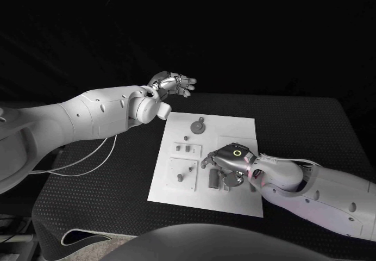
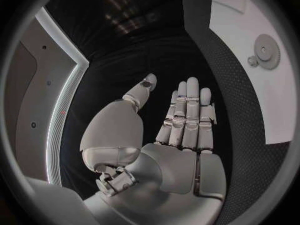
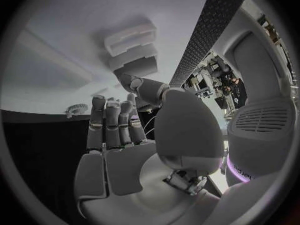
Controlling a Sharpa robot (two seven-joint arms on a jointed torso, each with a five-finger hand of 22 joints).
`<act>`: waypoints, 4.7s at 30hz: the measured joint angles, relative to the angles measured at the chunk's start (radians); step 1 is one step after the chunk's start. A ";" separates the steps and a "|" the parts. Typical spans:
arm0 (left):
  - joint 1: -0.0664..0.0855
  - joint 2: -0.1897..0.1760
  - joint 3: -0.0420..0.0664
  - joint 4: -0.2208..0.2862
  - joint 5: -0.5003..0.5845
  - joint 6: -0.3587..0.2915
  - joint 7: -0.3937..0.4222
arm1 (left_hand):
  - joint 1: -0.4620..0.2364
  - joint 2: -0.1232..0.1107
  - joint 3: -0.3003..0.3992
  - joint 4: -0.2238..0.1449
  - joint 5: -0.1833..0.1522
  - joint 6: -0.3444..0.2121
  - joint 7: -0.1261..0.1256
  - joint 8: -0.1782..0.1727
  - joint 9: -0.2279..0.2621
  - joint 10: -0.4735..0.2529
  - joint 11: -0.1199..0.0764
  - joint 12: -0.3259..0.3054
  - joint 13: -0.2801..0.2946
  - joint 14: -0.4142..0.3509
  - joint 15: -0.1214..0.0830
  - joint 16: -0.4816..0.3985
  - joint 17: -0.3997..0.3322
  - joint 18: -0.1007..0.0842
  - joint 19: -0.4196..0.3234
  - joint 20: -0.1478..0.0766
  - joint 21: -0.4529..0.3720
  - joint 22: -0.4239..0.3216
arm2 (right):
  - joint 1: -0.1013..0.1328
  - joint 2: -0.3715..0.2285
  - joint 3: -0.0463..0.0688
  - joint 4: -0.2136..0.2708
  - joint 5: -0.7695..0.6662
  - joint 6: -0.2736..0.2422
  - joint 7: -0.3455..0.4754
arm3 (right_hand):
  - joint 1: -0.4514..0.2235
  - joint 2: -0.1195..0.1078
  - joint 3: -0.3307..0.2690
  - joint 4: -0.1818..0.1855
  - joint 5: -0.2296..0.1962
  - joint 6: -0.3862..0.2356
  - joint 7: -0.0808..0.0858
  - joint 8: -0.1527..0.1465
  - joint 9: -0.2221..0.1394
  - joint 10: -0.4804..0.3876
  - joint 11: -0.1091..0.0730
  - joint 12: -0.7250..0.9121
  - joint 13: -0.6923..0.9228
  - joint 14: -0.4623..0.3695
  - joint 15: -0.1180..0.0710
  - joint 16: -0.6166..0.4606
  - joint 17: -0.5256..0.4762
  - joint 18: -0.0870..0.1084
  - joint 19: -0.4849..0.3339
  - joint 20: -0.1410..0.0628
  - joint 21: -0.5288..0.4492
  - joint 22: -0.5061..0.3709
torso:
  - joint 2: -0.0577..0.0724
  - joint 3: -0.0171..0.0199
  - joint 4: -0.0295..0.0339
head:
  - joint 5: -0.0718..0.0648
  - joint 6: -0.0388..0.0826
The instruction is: Assemble the parts on the task board
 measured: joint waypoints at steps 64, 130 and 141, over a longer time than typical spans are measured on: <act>0.000 -0.014 -0.001 0.007 0.000 -0.001 0.004 | 0.000 0.000 -0.003 0.003 0.000 0.000 0.000 0.008 -0.002 0.035 -0.026 0.047 0.014 0.003 0.004 -0.008 0.015 0.000 0.000 0.000 -0.008 0.000 | 0.126 -0.287 -0.001 0.107 0.819 0.264 -0.426 | -0.424 0.081 -0.287 0.107 0.000 0.243 0.079 0.103 0.087 0.276 -0.054 0.018 -0.025 0.259 -0.076 0.002 -0.049 -0.007 0.233 -0.146 0.058 -0.092 | -0.003 0.0014 -0.0046 | -0.044 0.023; 0.000 -0.018 -0.001 0.012 0.000 0.001 0.003 | 0.000 0.000 -0.005 0.005 0.000 0.000 0.000 0.008 -0.004 0.031 -0.022 0.046 0.014 0.003 0.003 -0.012 0.018 0.000 0.000 0.000 -0.012 0.000 | 0.011 -0.157 0.013 0.099 0.507 0.290 -0.546 | -0.473 0.060 -0.259 0.113 0.000 0.277 0.074 0.189 0.190 0.299 -0.055 -0.005 0.004 0.278 -0.073 -0.012 -0.025 -0.007 0.235 -0.154 0.071 -0.098 | -0.002 0.0012 -0.0018 | -0.047 0.010; 0.000 -0.020 -0.001 0.011 0.000 0.001 0.002 | 0.000 0.000 -0.005 0.005 0.000 0.000 0.000 0.008 -0.004 0.031 -0.022 0.046 0.014 0.003 0.003 -0.012 0.018 0.000 0.000 0.000 -0.012 0.000 | 0.011 -0.179 0.010 0.114 0.612 0.247 -0.541 | -0.497 0.039 -0.219 0.156 0.000 0.277 0.073 0.147 0.186 0.304 -0.061 -0.012 0.016 0.283 -0.078 -0.017 -0.016 -0.007 0.237 -0.156 0.076 -0.106 | -0.002 0.0000 -0.0021 | -0.044 0.010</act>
